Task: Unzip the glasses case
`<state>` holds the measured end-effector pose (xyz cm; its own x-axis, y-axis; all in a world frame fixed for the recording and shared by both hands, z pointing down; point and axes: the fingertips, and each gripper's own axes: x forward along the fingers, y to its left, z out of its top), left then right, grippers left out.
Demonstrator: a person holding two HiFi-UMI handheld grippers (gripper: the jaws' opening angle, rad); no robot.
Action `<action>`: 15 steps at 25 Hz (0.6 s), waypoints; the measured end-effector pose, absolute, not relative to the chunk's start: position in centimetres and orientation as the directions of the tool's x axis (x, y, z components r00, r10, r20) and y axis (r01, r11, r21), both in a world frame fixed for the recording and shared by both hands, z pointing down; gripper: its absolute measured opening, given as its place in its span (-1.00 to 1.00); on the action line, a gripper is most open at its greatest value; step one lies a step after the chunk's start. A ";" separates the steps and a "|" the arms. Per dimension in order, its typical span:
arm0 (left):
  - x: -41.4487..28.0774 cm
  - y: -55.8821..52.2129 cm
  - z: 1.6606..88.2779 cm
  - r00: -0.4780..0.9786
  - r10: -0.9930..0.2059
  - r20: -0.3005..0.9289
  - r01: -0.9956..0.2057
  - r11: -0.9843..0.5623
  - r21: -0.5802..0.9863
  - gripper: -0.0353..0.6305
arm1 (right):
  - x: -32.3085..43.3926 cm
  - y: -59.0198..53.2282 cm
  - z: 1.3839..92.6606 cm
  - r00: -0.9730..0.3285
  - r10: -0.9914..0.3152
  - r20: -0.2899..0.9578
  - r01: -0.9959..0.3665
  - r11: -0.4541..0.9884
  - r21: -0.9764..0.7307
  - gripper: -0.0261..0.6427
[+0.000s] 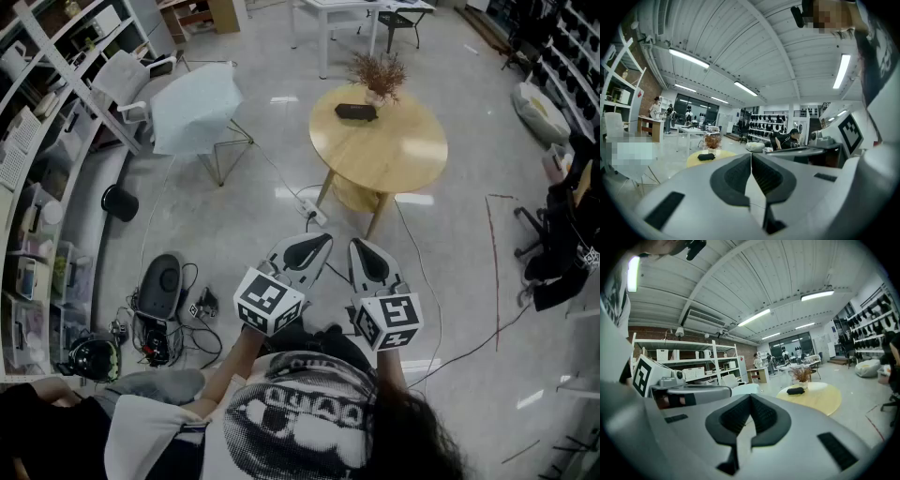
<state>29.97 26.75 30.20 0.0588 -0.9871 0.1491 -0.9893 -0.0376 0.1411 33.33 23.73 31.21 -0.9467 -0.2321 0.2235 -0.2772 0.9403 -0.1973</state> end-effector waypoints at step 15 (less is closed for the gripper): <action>31.7 25.5 32.2 -0.027 -0.982 0.188 -0.989 0.054 0.139 -0.85 | 35.0 22.0 33.4 -0.964 -0.145 0.224 -0.193 0.958 -0.210 -0.93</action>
<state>31.70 25.47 32.24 -0.0269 -0.9817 0.1884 -0.9888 0.0538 0.1390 34.97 22.01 33.37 -0.9638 -0.1452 0.2237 -0.1931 0.9585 -0.2098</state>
